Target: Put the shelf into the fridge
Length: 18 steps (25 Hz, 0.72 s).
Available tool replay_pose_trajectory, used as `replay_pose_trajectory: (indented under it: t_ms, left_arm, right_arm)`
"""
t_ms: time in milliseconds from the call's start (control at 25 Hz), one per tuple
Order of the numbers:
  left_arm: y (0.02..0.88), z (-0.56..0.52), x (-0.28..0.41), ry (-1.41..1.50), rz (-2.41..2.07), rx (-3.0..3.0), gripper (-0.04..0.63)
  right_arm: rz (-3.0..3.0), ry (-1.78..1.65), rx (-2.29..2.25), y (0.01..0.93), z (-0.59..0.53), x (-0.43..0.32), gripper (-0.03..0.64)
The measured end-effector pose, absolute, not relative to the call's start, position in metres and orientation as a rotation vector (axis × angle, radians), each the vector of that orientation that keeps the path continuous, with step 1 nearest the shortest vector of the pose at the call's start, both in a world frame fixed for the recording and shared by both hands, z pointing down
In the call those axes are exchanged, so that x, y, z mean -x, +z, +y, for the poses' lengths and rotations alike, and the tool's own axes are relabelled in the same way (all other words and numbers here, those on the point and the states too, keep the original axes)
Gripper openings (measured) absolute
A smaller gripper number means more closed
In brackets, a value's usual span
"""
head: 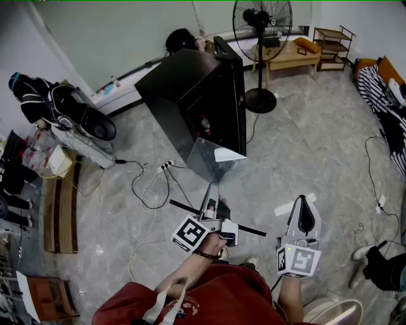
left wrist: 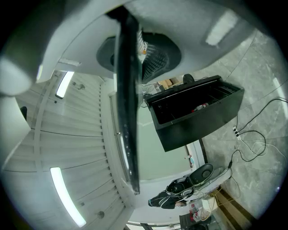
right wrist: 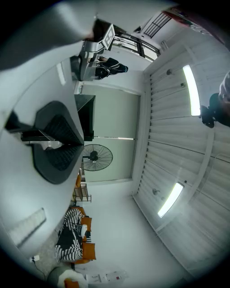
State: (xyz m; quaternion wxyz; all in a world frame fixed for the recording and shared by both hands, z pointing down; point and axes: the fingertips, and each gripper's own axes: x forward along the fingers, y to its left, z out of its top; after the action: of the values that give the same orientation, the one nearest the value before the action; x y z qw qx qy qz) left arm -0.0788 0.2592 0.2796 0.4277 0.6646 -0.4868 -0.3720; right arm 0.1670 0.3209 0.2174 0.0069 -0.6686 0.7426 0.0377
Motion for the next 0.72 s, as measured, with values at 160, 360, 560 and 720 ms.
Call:
replay_pose_trajectory:
  t_ms: [160, 360, 560, 720]
  left_arm:
    - [0.284, 0.266, 0.067, -0.912, -1.22, -1.662, 0.018]
    - [0.286, 0.268, 0.05, -0.886, -1.225, -1.667, 0.018]
    - [0.291, 0.268, 0.028, -0.873, -1.206, -1.655, 0.018]
    - [0.293, 0.268, 0.007, -0.856, -1.198, -1.659, 0.018]
  right_arm:
    - [2.316, 0.091, 2.1, 0.225, 0.328, -0.179, 0.0]
    - [2.303, 0.048, 2.114, 0.233, 0.33, -0.198, 0.0]
    - [2.268, 0.025, 2.127, 0.237, 0.334, -0.223, 0.0]
    - [2.235, 0.018, 2.145, 0.235, 0.338, -0.249, 0.0]
